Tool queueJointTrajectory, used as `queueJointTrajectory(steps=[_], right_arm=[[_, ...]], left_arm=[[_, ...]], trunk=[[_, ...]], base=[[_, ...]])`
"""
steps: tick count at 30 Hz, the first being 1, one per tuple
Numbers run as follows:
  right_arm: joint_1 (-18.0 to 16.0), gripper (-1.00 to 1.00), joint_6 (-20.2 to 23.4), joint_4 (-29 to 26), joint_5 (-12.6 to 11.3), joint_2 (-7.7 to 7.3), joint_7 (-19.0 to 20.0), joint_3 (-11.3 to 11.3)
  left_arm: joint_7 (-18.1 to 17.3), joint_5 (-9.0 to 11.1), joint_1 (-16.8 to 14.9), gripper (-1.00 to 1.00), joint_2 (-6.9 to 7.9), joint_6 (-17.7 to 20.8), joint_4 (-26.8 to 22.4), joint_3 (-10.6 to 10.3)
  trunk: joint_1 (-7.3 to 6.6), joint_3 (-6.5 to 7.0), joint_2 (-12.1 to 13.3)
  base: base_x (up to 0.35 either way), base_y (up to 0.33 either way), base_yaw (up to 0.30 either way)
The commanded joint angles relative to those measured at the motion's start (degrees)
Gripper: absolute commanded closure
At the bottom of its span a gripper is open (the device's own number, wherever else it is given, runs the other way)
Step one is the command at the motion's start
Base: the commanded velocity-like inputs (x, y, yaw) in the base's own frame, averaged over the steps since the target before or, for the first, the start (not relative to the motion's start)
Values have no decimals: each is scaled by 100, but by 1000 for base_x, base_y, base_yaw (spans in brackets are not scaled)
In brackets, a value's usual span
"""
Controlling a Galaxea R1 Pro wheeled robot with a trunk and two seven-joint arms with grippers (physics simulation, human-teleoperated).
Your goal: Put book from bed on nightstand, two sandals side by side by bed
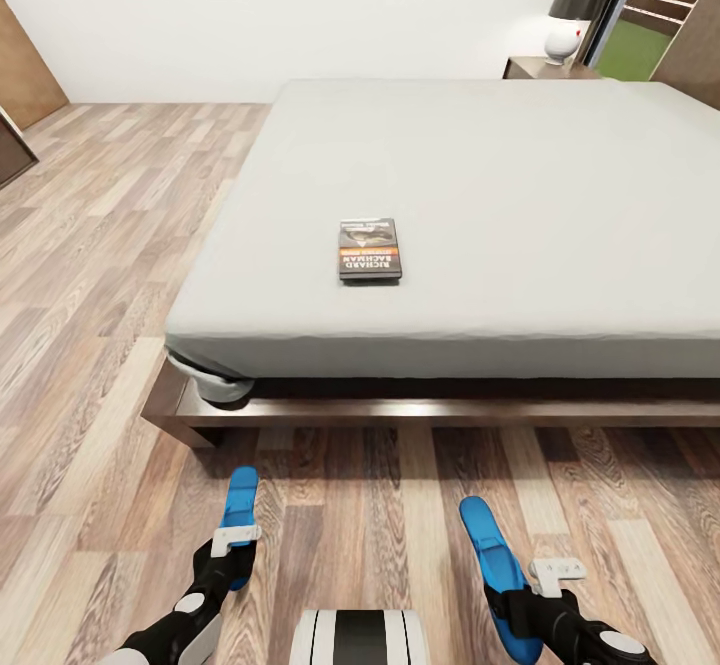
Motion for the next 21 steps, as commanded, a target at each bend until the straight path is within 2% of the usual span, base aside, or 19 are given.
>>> queueJointTrajectory(steps=[1,18,21], right_arm=[[0,100,22,-9,-34,-3,-32,7],[-1,100,22,-28,-20,-6,-32,8],[0,100,22,-161,-22,-3,-32,14]], left_arm=[[41,19,0,100,2,-16,-3,-51],[44,20,2,100,3,-27,-14,-39],[42,19,2,100,3,-24,-14,-42]], trunk=[[0,-3,-1],[0,-3,-1],[7,-69,-5]], base=[[46,3,0],[8,0,0],[0,0,0]])
